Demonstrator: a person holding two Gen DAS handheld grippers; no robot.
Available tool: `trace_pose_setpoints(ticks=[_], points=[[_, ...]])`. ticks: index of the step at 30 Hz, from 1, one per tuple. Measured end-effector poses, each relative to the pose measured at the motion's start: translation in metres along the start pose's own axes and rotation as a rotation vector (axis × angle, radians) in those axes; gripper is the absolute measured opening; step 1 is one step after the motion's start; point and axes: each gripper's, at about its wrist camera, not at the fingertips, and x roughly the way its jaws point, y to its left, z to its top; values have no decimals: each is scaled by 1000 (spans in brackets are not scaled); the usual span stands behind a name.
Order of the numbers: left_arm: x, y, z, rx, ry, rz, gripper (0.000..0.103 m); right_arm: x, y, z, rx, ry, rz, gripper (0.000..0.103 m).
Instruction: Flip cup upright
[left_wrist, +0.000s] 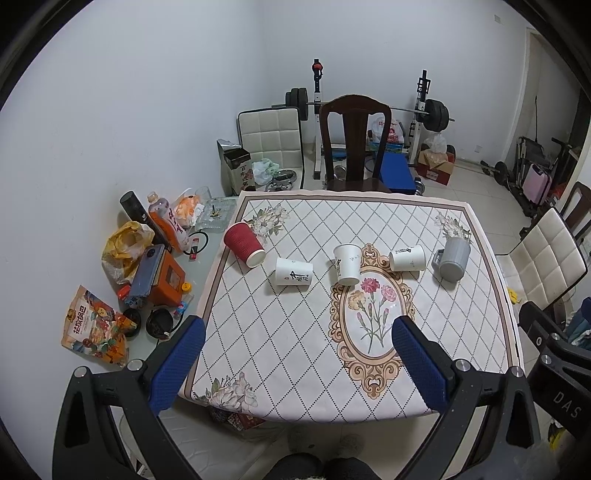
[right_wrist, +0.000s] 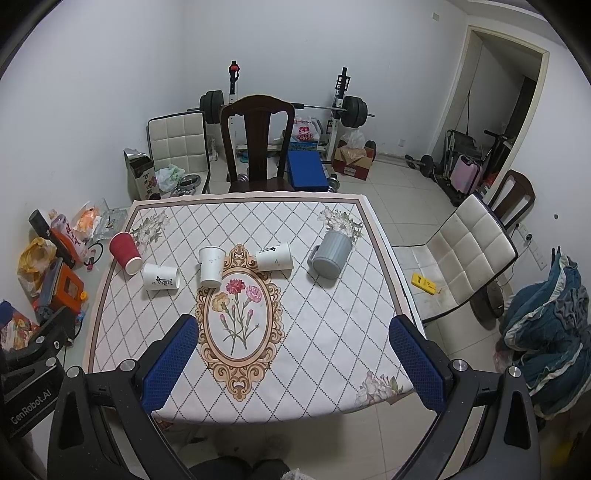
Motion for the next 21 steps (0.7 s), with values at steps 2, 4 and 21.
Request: trace_pose_setpoints(ticks=[2, 4, 21], points=[[-4, -2, 0, 0, -2, 1, 103, 0, 0, 0, -1, 1, 1, 103], [-4, -2, 0, 1, -2, 2, 103, -1, 0, 0, -1, 1, 0, 103], [-10, -8, 4, 7, -4, 3, 103, 1, 1, -4, -1, 2, 1, 103]])
